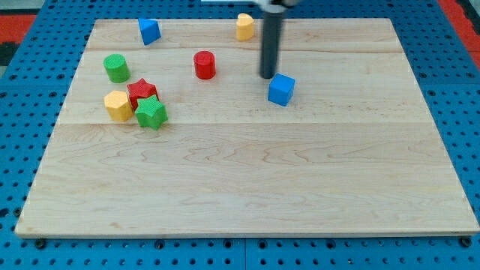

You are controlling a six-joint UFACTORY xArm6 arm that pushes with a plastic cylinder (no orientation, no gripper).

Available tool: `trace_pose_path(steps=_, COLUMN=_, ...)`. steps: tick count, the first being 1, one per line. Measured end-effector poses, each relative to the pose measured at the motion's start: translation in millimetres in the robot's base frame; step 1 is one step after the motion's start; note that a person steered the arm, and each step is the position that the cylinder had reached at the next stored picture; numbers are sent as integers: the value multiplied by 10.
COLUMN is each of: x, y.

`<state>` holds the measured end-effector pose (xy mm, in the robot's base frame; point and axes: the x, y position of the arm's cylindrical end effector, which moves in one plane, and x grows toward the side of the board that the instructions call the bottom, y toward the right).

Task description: Move the green circle to the top right

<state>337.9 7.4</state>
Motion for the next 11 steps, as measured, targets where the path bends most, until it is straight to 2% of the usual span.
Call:
trace_pose_path(steps=2, x=90, y=-1618)
trace_pose_path(steps=3, x=242, y=-2218)
trace_pose_path(steps=4, x=91, y=-2669)
trace_pose_path(steps=5, x=-197, y=-2033)
trace_pose_path(steps=8, x=-515, y=35)
trace_pose_path(steps=9, x=-380, y=8)
trace_pose_path(steps=10, x=-359, y=654)
trace_pose_path(steps=11, x=-656, y=1027)
